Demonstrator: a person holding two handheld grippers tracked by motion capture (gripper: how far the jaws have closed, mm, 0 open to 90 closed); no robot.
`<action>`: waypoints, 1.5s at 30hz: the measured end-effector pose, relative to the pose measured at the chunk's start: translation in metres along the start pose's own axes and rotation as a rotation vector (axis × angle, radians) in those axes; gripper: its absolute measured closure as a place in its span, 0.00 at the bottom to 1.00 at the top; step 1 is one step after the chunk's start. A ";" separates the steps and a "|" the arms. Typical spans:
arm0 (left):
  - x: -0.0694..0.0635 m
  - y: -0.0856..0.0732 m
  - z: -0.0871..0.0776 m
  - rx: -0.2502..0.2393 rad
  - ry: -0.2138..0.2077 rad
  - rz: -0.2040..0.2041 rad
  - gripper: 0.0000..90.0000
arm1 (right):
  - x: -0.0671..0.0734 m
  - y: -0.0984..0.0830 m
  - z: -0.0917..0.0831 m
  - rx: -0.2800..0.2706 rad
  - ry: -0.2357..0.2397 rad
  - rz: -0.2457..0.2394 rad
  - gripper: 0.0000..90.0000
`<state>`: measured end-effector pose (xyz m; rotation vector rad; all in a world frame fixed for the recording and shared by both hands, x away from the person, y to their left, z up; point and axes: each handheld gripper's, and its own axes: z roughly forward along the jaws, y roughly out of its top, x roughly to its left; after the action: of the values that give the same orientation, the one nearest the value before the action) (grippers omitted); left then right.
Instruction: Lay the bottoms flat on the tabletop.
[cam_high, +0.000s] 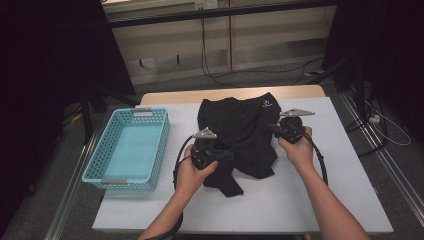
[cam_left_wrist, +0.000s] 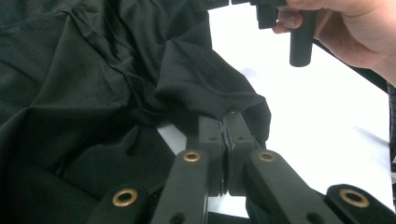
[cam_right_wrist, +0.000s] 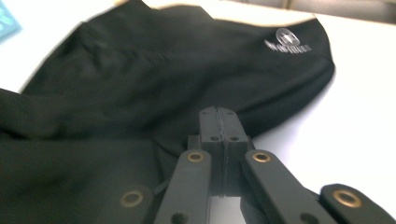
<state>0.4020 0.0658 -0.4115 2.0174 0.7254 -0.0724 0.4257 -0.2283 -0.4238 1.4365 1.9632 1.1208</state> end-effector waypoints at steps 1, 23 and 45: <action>0.000 0.000 0.000 0.000 0.000 0.002 0.98 | 0.002 0.001 0.000 0.000 0.004 -0.001 1.00; 0.001 -0.001 -0.001 -0.001 0.006 -0.002 0.98 | -0.003 -0.010 -0.002 0.089 -0.087 -0.050 0.43; 0.001 -0.003 0.000 0.012 0.006 0.002 0.98 | -0.014 -0.033 0.021 0.117 -0.092 0.008 0.68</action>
<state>0.4009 0.0674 -0.4145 2.0307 0.7283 -0.0692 0.4283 -0.2382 -0.4637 1.5287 1.9882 0.9394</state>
